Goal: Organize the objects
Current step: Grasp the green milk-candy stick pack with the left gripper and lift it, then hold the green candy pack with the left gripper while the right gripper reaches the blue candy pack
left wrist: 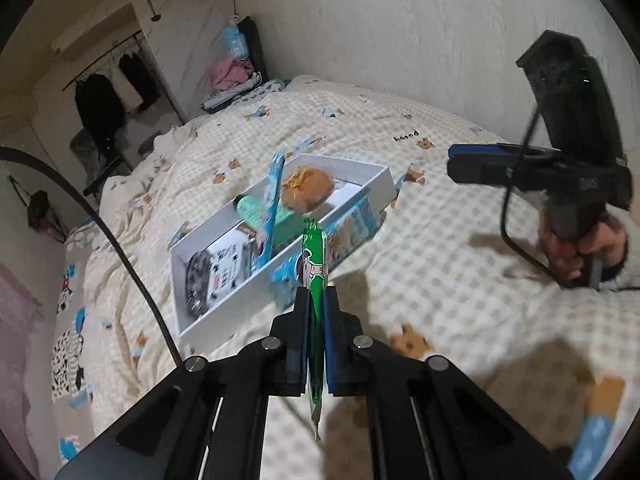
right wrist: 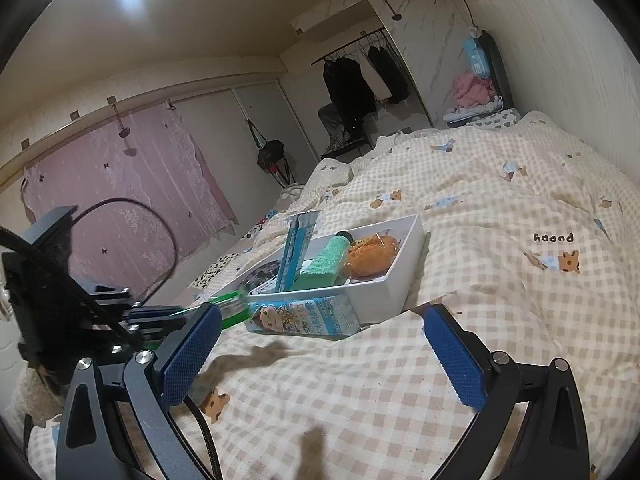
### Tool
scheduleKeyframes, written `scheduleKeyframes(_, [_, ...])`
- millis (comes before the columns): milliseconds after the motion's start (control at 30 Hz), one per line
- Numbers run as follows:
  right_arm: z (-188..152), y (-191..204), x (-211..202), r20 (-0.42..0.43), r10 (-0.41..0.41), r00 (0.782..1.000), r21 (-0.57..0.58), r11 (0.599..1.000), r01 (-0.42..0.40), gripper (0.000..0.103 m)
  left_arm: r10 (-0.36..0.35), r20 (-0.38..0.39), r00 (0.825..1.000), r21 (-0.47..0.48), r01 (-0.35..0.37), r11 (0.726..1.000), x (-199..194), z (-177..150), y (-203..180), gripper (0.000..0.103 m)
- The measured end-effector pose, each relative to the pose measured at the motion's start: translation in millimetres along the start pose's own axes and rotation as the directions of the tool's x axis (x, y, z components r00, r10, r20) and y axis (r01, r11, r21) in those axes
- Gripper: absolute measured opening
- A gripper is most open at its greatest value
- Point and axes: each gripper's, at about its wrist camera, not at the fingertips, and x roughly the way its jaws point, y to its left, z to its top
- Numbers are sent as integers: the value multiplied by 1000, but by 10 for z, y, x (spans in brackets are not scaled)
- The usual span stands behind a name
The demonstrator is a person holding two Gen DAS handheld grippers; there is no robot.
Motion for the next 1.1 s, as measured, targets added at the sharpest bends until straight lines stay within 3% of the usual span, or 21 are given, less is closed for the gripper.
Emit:
scheduleKeyframes(167, [-3,-4,0,-2,-1,1000,2,1000,1,102,-50,0,999,-42,50,998,-141,-158,5,7])
scheduleKeyframes(333, [-6,-7,10,-4,0,1000,3,1000,0,102,-191,-65,979,-31,190,981,-67,-282,-99,11])
scheduleKeyframes(367, [-6,-11,11,-4,1,1000,3,1000,-1,102,-257,-71,964,-100,249,963,-50,-276,-64,19])
scheduleKeyframes(400, [-11,-7,15,-4,1,1000,3,1000,-1,102,-339,-69,938,-189,321,928,-24,-259,-7,23])
scheduleKeyframes(467, [-18,-9,17,-7,2,1000,5,1000,-2,102,-513,-42,857,-359,467,808,51,-211,128,42])
scheduleKeyframes(500, [-19,-10,18,-8,1,1000,5,1000,-1,102,-536,-38,843,-393,481,784,78,-179,170,42])
scheduleKeyframes(533, [-21,-11,17,-7,1,1000,5,1000,-1,102,-518,-47,854,-398,460,794,102,-142,186,43])
scheduleKeyframes(600, [-22,-15,20,-8,1,1000,5,1000,-1,102,-422,-78,903,-354,371,859,145,-88,167,45])
scheduleKeyframes(633, [-26,-16,23,-10,2,1000,5,1000,-2,102,-391,-95,916,-335,340,879,177,-84,151,47])
scheduleKeyframes(667, [-23,-17,22,-11,2,1000,5,1000,-2,102,-391,-113,914,-330,336,882,228,-100,137,47])
scheduleKeyframes(733, [-22,-20,22,-13,3,1000,7,1000,-3,102,-435,-126,892,-354,369,859,326,-146,126,47])
scheduleKeyframes(900, [-24,-23,21,-14,4,1000,7,1000,-4,102,-457,-110,883,-355,394,848,369,-162,142,47])
scheduleKeyframes(1100, [-22,-30,33,-23,7,1000,13,1000,-7,102,-409,-160,898,-297,351,888,464,-143,37,44])
